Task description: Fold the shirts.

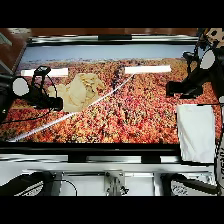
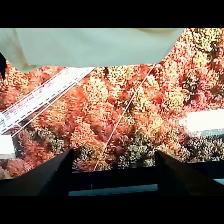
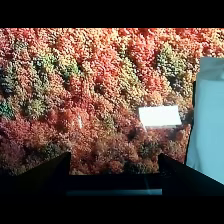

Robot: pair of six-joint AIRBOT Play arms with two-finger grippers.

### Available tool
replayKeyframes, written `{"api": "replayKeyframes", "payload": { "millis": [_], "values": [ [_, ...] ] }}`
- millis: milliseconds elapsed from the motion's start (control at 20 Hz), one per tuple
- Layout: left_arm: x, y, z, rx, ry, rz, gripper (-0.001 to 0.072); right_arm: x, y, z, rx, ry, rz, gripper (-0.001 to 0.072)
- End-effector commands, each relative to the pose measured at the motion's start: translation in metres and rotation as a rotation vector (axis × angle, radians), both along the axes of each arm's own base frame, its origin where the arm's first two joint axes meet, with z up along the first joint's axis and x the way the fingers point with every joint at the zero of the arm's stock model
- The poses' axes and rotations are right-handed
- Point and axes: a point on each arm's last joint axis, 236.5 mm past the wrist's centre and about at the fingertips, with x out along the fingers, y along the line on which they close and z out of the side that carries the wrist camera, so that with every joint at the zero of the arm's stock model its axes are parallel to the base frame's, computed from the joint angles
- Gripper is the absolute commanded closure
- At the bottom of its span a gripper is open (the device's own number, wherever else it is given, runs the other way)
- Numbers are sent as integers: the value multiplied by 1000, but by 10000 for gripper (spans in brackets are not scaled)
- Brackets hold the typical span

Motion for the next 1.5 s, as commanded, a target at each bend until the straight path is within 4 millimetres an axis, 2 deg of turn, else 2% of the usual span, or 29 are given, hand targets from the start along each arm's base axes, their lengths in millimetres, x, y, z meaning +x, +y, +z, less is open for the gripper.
{"api": "replayKeyframes", "payload": {
  "millis": [0, 1050, 1200, 1450],
  "values": [
    [0, 0, 0, 0, -1, 0, 101, 0, 0, 0, 0, 0, 1, 44],
    [2, -2, 0, -10, -8, 12, 101, 0, 1, 0, 2, 0, -4, 44],
    [18, -17, 7, -104, -71, 89, 102, 1, 1, 0, 3, -3, -9, 44],
    [62, -39, 33, -234, -272, 117, 100, 20, 0, 4, 0, -85, -7, 44]
  ]
}}
